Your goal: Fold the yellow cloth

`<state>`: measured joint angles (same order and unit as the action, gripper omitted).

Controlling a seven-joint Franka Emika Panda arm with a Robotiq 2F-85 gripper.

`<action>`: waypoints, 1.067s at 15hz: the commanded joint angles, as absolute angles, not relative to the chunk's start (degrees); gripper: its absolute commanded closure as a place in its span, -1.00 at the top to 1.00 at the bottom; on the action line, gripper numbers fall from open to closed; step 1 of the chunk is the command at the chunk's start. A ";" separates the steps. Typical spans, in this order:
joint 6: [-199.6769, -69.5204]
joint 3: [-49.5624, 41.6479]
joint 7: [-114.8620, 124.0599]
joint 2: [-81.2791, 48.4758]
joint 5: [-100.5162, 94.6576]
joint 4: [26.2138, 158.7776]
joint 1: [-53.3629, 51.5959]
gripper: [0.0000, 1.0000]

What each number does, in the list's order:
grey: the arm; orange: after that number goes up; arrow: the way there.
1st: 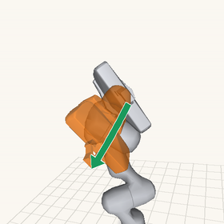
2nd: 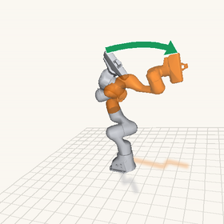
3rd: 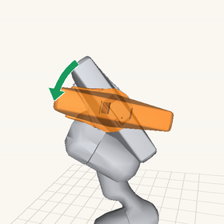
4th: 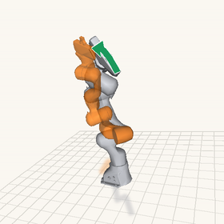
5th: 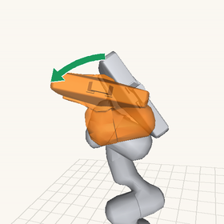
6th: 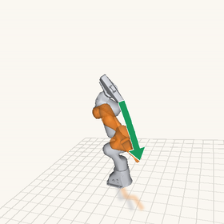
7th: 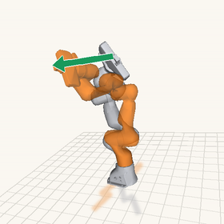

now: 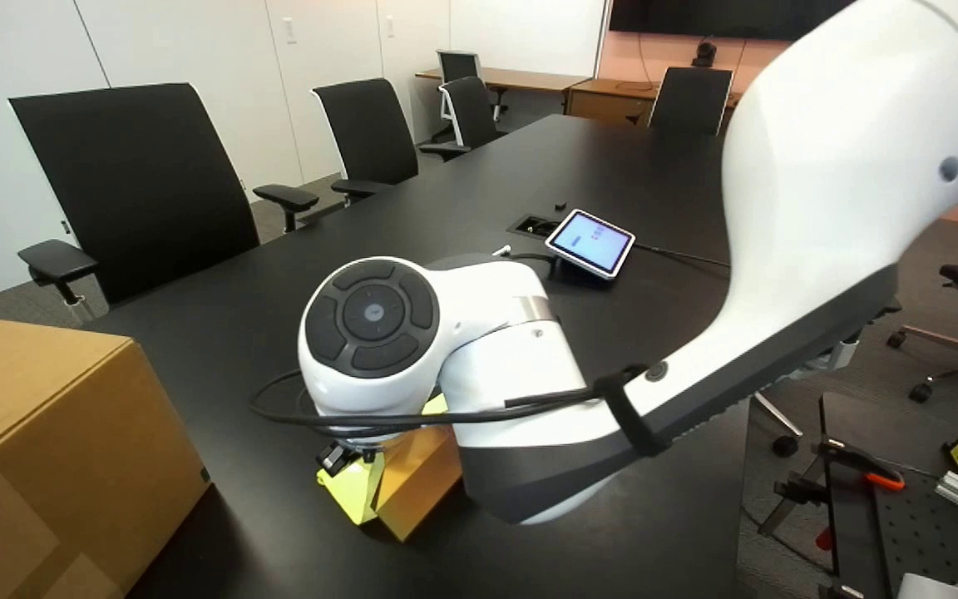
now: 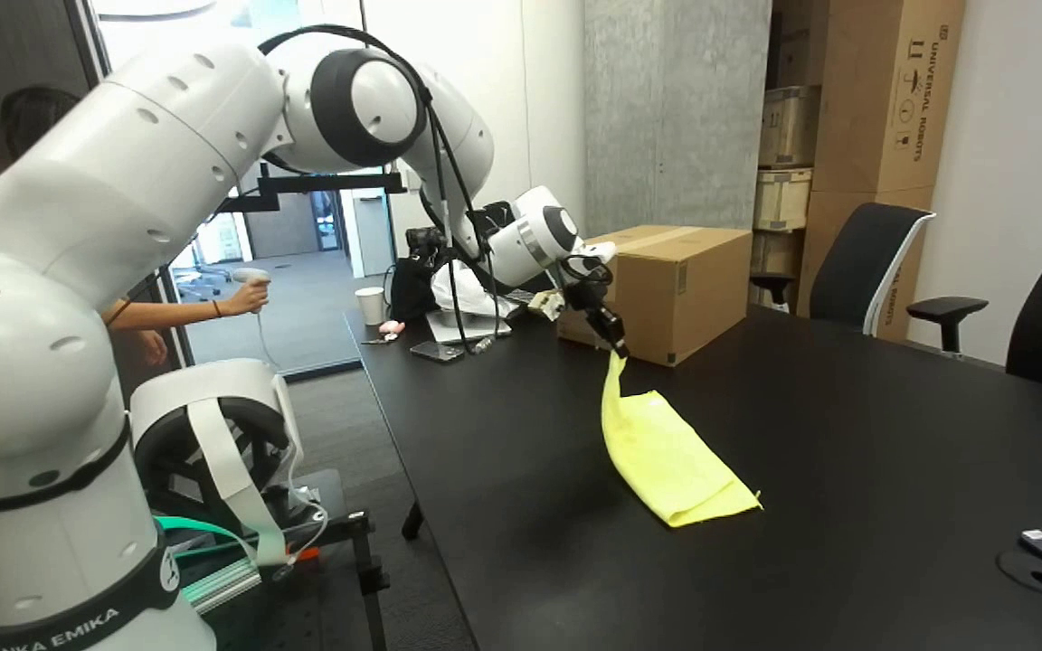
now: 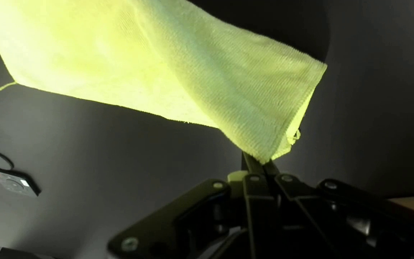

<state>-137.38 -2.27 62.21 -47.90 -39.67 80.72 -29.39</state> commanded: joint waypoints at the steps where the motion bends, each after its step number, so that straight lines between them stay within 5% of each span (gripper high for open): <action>1: -134.56 -4.66 58.99 -56.97 -39.49 67.29 -29.71 -0.97; 6: -131.82 -5.72 52.17 -64.96 -36.93 55.67 -27.23 -0.91; 7: -130.92 -5.05 49.81 -66.34 -35.68 53.49 -26.37 -0.42; 9: -128.16 -1.16 43.78 -68.31 -33.48 49.00 -23.93 -0.36; 16: -120.97 7.37 27.52 -62.09 -21.77 52.69 -22.38 0.65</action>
<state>-126.35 2.77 33.49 -65.45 -25.59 51.38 -23.69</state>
